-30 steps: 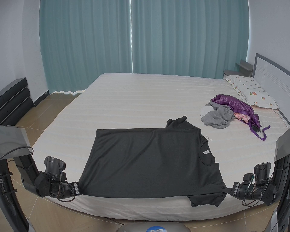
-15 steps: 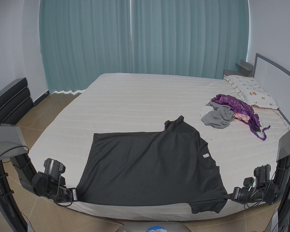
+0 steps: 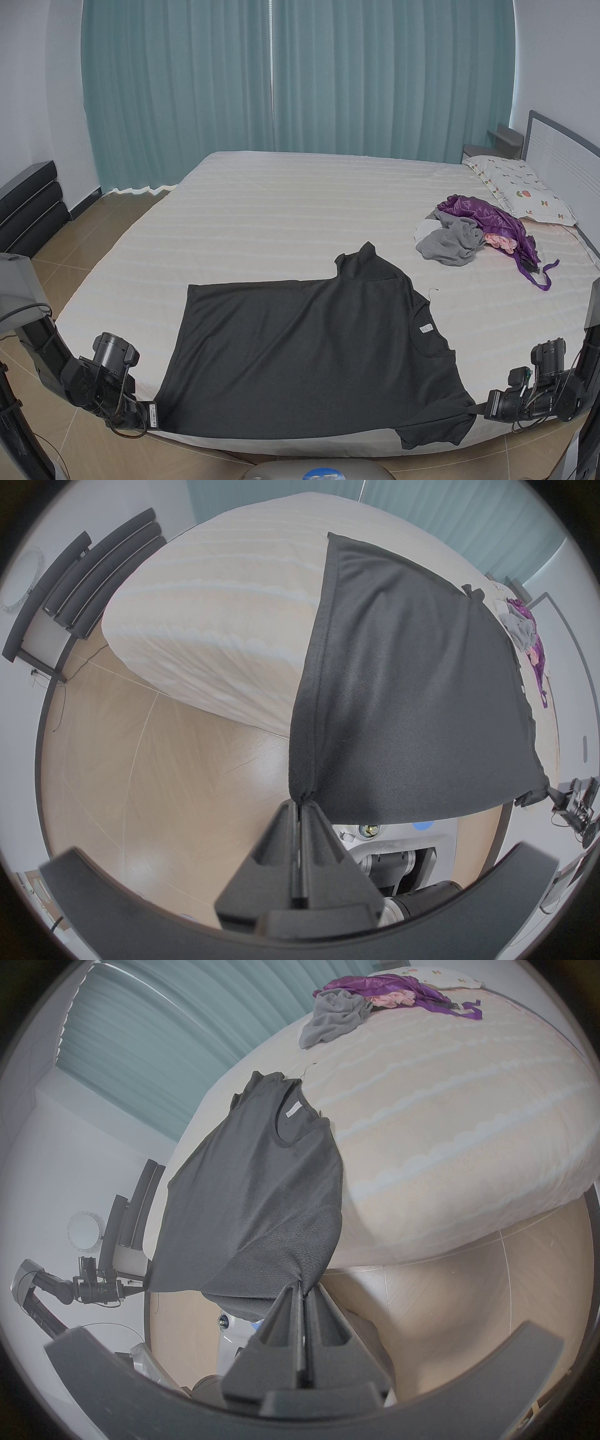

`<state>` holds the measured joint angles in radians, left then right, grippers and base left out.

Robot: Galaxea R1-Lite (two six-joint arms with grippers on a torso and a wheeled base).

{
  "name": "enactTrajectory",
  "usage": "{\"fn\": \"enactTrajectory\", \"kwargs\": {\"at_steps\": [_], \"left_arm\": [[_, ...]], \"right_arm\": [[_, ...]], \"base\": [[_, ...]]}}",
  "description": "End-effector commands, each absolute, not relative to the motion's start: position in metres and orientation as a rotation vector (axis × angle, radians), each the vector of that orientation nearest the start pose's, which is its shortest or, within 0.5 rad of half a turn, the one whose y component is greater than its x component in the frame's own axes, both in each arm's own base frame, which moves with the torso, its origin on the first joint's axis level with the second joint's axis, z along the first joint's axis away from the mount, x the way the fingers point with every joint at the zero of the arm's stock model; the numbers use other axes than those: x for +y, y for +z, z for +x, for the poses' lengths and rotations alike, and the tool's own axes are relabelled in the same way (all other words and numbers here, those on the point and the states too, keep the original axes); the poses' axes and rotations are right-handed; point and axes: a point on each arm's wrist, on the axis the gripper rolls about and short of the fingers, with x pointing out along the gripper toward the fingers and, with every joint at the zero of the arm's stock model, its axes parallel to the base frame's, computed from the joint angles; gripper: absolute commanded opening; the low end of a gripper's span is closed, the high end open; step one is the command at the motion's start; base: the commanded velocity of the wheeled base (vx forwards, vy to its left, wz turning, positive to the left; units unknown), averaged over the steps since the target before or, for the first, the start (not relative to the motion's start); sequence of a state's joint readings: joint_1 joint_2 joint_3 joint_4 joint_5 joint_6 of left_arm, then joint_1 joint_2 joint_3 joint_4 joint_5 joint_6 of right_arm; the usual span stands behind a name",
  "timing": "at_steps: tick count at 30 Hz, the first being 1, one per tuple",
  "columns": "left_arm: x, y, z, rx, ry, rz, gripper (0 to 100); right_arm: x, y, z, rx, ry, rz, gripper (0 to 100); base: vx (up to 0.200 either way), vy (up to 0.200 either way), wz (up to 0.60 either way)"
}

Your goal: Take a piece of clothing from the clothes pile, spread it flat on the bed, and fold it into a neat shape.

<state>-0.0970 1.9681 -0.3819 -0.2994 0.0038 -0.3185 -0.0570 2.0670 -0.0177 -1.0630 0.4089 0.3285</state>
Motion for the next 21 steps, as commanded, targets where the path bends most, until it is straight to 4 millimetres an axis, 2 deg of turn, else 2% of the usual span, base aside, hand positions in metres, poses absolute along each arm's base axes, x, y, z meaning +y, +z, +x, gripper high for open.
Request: {"fn": "enactTrajectory", "kwargs": {"at_steps": [1, 6, 14, 21], "left_arm": [[-0.023, 0.009, 0.217, 1.258, 0.113, -0.205, 0], [-0.023, 0.014, 0.229, 1.214, 0.115, -0.222, 0], [-0.026, 0.034, 0.271, 1.057, 0.178, -0.381, 0], [-0.028, 0.039, 0.291, 1.001, 0.2, -0.418, 0]], "right_arm": [[-0.002, -0.004, 0.18, 0.995, 0.167, 0.524, 0], [-0.002, 0.001, 0.192, 0.921, 0.179, 0.518, 0], [-0.004, 0.008, 0.228, 0.79, 0.163, 0.482, 0], [-0.002, 0.013, 0.251, 0.738, 0.164, 0.5, 0]], "base": [[0.0, 0.0, 0.0], [0.0, 0.0, 0.0], [0.0, 0.0, 0.0], [0.0, 0.0, 0.0]]}}
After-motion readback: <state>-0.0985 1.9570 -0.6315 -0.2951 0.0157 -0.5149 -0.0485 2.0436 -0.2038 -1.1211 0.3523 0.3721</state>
